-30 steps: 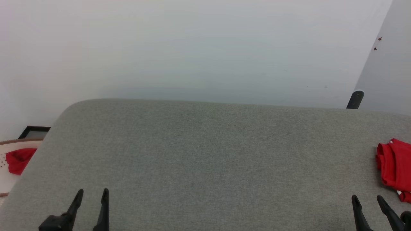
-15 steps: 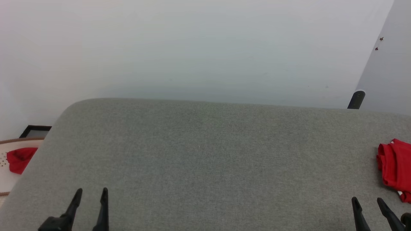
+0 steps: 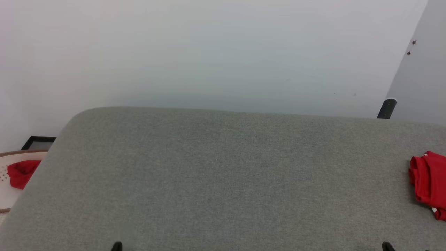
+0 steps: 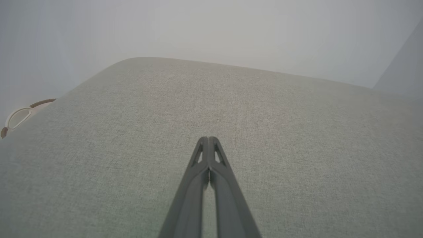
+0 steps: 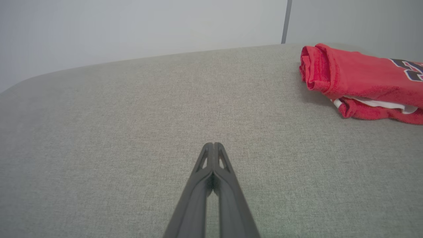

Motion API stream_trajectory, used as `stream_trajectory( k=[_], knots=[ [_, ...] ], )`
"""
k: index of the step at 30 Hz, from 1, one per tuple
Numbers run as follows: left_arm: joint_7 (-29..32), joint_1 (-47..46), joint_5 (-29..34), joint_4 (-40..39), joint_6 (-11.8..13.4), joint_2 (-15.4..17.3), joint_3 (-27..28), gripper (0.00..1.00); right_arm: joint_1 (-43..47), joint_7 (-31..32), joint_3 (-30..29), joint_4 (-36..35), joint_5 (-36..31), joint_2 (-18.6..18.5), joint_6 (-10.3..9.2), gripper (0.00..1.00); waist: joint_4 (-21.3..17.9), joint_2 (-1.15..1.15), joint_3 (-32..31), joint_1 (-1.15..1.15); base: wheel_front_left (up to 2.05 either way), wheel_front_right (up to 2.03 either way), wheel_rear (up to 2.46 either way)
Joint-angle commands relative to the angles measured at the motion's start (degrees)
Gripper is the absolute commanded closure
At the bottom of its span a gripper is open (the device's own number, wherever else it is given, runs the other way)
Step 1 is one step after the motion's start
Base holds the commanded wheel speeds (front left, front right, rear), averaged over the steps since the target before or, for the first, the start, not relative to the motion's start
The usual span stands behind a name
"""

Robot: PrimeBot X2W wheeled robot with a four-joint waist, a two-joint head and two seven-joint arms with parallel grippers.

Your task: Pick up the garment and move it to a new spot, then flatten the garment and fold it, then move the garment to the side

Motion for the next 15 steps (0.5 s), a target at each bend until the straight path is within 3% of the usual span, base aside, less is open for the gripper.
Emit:
stream_trajectory(
  k=[1, 15],
  knots=[
    [0.03, 0.14, -0.12, 0.28, 0.0, -0.17, -0.02, 1.0, -0.03, 0.02, 0.01, 0.34, 0.12, 0.1, 0.0, 1.0, -0.01, 0.0, 0.01, 0.0, 0.0, 0.0, 0.0],
    [4.14, -2.88, -15.53, -0.4, -0.02, -1.19, 0.57, 1.0, -3.81, 1.0, 0.0, 1.81, 15.35, 0.52, -0.01, 1.0, -0.72, 0.0, 0.82, 0.0, 0.0, 0.0, 0.0]
  ],
)
